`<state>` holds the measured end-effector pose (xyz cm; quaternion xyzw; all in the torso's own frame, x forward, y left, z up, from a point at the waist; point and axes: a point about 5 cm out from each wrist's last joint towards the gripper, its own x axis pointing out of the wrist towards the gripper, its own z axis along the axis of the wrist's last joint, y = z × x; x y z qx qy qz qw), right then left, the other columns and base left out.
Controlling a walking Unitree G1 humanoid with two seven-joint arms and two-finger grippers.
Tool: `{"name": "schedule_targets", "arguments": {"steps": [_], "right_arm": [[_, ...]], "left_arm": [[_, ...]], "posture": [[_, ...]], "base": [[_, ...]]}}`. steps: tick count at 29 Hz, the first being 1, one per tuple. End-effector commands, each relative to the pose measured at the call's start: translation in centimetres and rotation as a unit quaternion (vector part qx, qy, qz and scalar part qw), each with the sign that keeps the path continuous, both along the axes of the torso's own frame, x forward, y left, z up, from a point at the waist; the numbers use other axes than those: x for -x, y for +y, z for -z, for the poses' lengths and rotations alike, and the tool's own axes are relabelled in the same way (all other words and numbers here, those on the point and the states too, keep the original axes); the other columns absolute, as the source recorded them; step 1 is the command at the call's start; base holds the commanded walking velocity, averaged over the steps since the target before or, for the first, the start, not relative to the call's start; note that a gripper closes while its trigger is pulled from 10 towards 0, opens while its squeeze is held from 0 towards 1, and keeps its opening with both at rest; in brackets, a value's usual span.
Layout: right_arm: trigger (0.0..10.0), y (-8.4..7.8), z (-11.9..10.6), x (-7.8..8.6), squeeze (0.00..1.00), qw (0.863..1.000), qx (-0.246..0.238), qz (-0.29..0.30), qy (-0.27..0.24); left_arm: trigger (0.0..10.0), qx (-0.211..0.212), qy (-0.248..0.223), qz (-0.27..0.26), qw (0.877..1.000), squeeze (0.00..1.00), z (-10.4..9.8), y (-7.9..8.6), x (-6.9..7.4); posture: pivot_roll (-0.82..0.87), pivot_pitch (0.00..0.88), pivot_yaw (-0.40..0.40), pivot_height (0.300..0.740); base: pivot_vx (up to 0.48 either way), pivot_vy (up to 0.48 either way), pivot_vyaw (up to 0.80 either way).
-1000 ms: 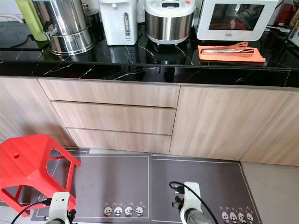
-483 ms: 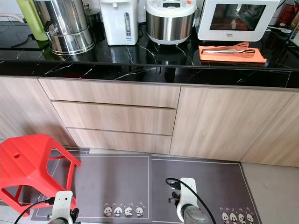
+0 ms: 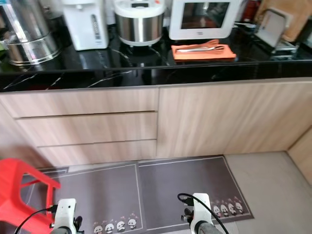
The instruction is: Kitchen organization
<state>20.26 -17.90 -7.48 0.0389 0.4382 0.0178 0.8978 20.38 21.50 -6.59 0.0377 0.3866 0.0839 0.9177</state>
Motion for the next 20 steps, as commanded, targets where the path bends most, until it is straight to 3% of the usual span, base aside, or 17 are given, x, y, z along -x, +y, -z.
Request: {"name": "schedule_targets", "arguments": {"steps": [1,9,20], "right_arm": [[10.0,0.09,0.04,0.0,0.0,1.0,-0.002,-0.001,0.006],[10.0,0.04,0.05,0.01,0.0,1.0,0.0,-0.002,0.009],[10.0,-0.03,-0.09,-0.26,0.0,1.0,0.0,-0.003,0.008]], "left_arm": [[10.0,-0.009,0.002,0.004,1.0,0.0,-0.05,0.17,-0.04],[10.0,-0.021,0.006,0.011,1.0,0.0,0.14,0.1,0.31],[10.0,-0.018,0.007,0.011,1.0,0.0,0.17,0.15,0.39]], "posture": [[0.03,0.0,-0.003,0.74],[0.04,0.0,0.0,0.74],[0.03,0.0,0.001,0.74]], "base": [[0.0,-0.48,-0.7],[0.0,-0.294,-0.7],[0.0,0.0,-0.71]]}}
